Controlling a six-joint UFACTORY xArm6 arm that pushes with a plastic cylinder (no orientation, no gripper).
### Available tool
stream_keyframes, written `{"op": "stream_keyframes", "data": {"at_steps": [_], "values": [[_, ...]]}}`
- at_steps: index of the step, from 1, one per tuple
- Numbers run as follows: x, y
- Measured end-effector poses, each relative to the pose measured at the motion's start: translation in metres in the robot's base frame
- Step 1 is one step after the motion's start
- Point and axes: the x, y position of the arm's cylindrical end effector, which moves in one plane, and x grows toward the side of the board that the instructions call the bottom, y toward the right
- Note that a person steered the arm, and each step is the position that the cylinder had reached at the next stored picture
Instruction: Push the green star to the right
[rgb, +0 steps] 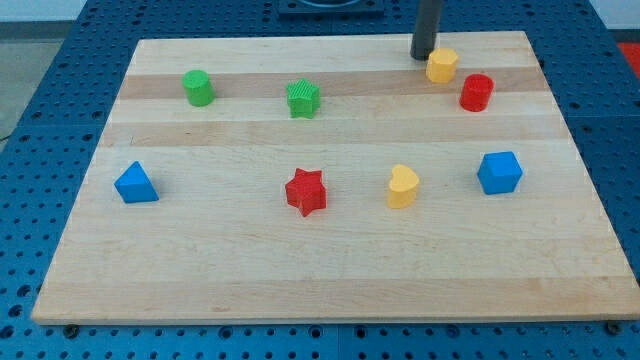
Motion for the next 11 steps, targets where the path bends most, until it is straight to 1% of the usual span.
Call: {"op": "stream_keyframes", "data": {"at_steps": [1, 2, 3, 5, 6, 7, 8, 9, 10, 11], "values": [[0.014, 0.017], [0.016, 0.032], [0.008, 0.023], [0.005, -0.102], [0.019, -0.152], [0.041, -0.193], [0.046, -0.233], [0.066, -0.252], [0.088, -0.227], [0.09, -0.174]]}}
